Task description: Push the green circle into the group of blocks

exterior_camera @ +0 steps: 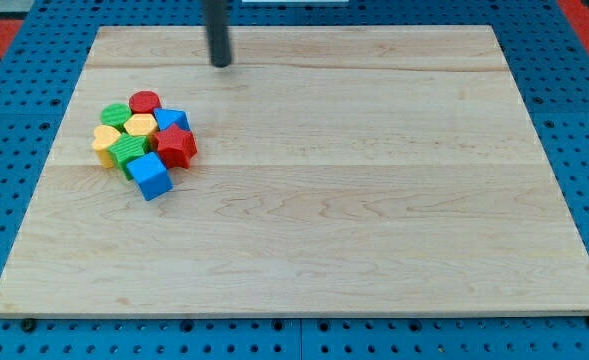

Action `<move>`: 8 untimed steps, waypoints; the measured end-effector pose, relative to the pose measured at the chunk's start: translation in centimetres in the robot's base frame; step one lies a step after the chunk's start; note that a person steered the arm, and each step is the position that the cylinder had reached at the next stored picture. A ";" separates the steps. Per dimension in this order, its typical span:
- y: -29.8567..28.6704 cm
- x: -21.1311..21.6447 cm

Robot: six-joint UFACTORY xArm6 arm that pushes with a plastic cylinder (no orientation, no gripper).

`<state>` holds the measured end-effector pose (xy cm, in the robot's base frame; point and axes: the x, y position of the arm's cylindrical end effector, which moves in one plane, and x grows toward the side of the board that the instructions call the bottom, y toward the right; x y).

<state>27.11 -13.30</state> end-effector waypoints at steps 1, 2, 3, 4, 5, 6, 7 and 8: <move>-8.2 1.2; -13.1 3.6; -15.5 7.9; -12.5 9.9; -7.3 10.1; -6.0 11.4; -4.1 11.8; -3.8 11.2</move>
<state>38.27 -17.14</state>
